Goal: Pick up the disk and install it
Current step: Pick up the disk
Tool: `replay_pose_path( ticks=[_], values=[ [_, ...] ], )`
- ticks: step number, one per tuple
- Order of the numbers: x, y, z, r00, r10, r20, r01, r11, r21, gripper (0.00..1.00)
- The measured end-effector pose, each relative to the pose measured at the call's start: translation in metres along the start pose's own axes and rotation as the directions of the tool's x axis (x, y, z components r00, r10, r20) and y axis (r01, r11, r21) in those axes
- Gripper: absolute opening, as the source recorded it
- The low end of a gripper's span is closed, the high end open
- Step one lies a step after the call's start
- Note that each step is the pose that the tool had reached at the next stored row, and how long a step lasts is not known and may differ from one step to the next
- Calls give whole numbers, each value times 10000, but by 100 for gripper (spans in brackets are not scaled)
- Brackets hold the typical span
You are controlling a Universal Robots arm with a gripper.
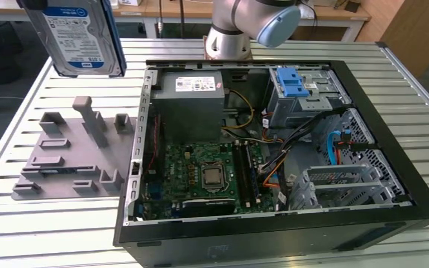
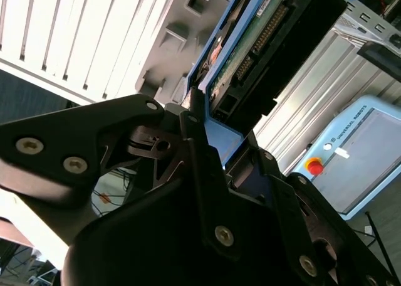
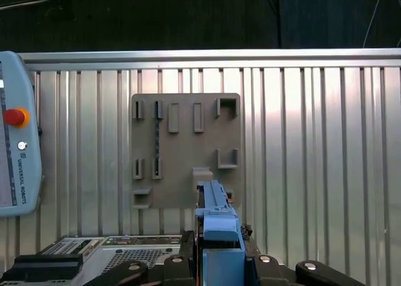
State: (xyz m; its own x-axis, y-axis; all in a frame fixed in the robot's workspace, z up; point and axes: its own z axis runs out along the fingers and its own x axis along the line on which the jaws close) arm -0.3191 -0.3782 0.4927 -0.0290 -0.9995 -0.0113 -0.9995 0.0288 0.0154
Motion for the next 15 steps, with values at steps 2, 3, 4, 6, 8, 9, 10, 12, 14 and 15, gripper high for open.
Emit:
replay_pose_path(
  ticks=[2, 3, 4, 6, 8, 9, 10, 12, 14, 15],
  values=[
    [21, -28, -1, 10000, -1, 0, 1, 10000, 0, 36],
    [33, -43, -1, 10000, 0, 0, 0, 10000, 0, 36],
    [45, -58, -2, 10000, -1, 0, 1, 10000, 0, 36],
    [68, -86, -2, 10000, 0, -1, 0, 10000, 0, 36],
    [89, -116, -3, 10000, 0, 0, 0, 10000, 0, 36],
    [101, -132, -3, 10000, 0, 0, 0, 10000, 0, 36],
    [116, -152, -3, 10000, 0, 0, 0, 10000, 1, 36],
    [142, -190, -5, 10000, -1, 0, 1, 10000, 0, 36],
    [168, -227, -5, 10000, -1, 0, 1, 10000, 0, 36],
    [181, -247, -6, 10000, 0, 0, 0, 10000, 0, 36]
  ],
)
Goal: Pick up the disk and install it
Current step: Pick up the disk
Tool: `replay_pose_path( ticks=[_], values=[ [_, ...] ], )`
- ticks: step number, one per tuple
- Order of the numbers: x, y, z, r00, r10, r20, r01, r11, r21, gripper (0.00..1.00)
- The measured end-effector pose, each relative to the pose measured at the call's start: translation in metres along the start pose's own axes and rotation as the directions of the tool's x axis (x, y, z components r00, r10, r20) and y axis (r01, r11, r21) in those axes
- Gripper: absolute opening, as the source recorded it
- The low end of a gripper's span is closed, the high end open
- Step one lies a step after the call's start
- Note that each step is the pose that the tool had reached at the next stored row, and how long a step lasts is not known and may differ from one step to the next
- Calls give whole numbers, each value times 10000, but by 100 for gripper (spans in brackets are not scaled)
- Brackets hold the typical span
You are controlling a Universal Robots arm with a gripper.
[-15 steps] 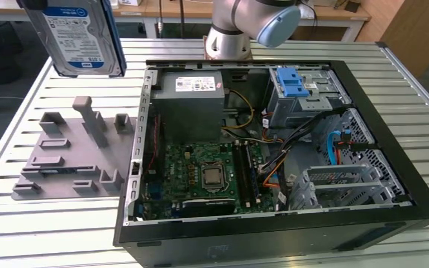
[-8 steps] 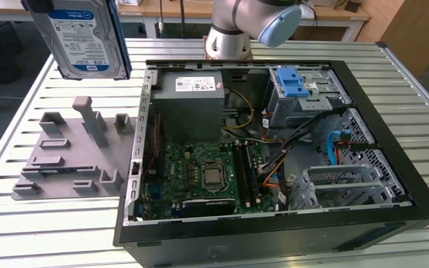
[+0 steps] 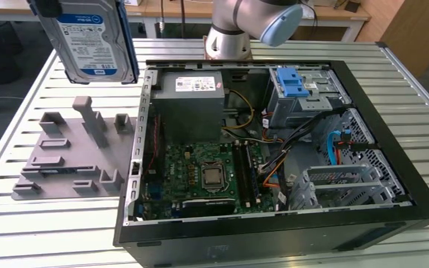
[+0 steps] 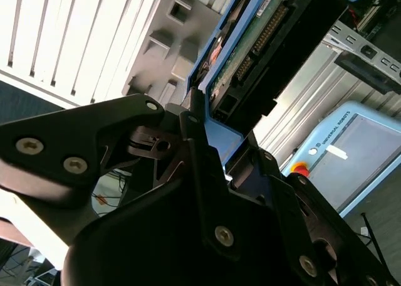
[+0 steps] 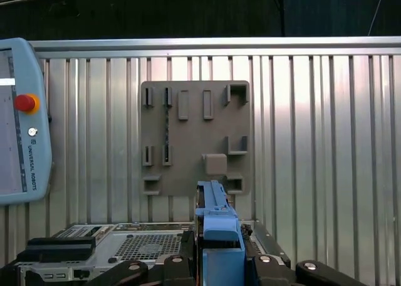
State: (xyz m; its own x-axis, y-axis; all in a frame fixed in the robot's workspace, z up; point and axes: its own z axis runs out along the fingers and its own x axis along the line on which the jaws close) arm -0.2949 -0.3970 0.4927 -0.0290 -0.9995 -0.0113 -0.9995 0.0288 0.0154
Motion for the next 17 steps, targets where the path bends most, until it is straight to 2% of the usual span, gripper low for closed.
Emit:
replay_pose_path(
  ticks=[7, 17],
  values=[
    [55, -186, -3, 10000, 0, 0, 0, 10000, 0, 36],
    [91, -476, -8, 10000, -1, 0, 1, 10000, 1, 36]
  ],
)
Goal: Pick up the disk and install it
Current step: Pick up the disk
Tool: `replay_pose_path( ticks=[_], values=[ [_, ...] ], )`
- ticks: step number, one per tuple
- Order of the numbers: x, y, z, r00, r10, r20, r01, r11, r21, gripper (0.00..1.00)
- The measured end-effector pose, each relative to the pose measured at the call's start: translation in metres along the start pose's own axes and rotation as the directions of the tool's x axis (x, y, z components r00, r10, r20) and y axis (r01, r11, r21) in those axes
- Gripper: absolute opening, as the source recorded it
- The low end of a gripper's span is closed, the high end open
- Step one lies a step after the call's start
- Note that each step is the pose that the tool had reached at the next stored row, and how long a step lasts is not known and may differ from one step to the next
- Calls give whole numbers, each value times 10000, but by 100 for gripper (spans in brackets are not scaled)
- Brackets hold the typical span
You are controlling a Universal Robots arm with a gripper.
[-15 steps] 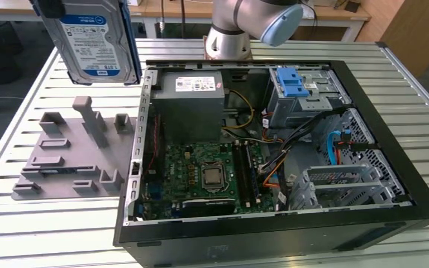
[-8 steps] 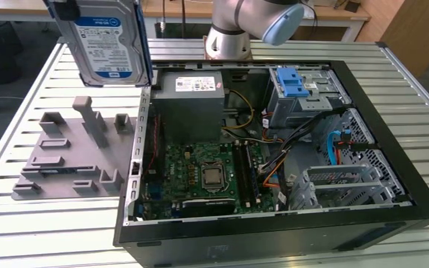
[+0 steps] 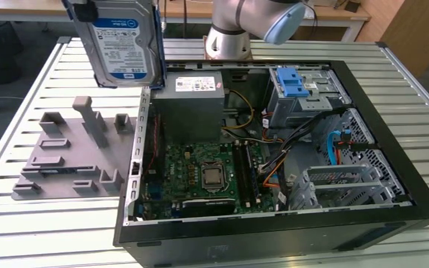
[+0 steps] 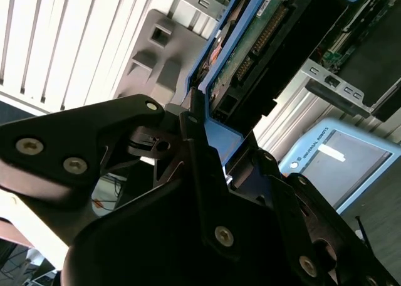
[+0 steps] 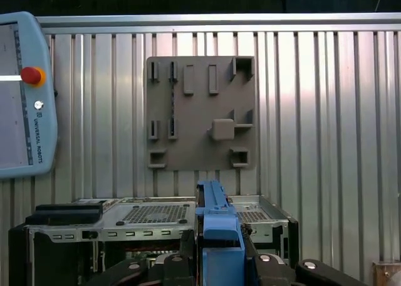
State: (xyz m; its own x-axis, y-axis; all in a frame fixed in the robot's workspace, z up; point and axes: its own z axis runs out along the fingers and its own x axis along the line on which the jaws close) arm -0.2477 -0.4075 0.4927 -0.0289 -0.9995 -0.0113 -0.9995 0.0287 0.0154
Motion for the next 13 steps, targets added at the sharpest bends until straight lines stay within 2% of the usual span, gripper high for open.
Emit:
replay_pose_path(
  ticks=[13],
  values=[
    [30, -381, -7, 10000, 0, -1, 0, 10000, 0, 36]
  ],
)
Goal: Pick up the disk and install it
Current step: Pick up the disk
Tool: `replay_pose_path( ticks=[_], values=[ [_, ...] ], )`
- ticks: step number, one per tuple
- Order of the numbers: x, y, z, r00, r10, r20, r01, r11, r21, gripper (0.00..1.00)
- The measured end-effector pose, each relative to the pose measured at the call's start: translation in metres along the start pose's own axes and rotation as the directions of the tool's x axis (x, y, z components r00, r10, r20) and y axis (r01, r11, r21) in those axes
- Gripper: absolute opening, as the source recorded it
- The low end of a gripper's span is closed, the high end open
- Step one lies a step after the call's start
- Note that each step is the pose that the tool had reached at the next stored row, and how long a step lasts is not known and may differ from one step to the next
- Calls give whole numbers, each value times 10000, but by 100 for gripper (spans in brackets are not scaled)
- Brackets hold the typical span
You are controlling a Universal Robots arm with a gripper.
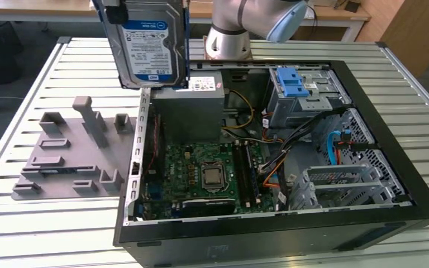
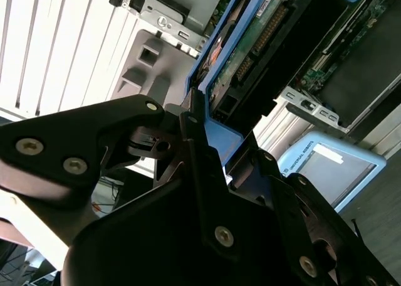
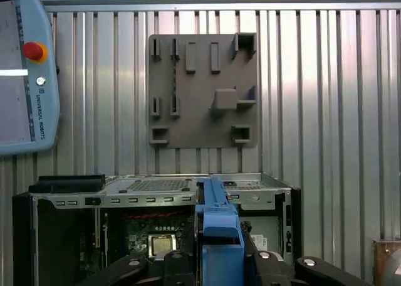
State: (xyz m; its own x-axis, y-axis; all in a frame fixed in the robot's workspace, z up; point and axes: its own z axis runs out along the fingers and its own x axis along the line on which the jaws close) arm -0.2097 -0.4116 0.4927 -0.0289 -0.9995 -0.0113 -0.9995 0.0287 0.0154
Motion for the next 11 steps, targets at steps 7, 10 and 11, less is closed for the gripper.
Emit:
replay_pose_path(
  ticks=[7, 10, 11],
  values=[
    [14, -212, -3, 10000, 0, 1, 0, 10000, 0, 36],
    [21, -305, -5, 10000, 0, 0, 0, 10000, 0, 36],
    [24, -334, -5, 10000, 0, 1, 0, 10000, 0, 36]
  ],
)
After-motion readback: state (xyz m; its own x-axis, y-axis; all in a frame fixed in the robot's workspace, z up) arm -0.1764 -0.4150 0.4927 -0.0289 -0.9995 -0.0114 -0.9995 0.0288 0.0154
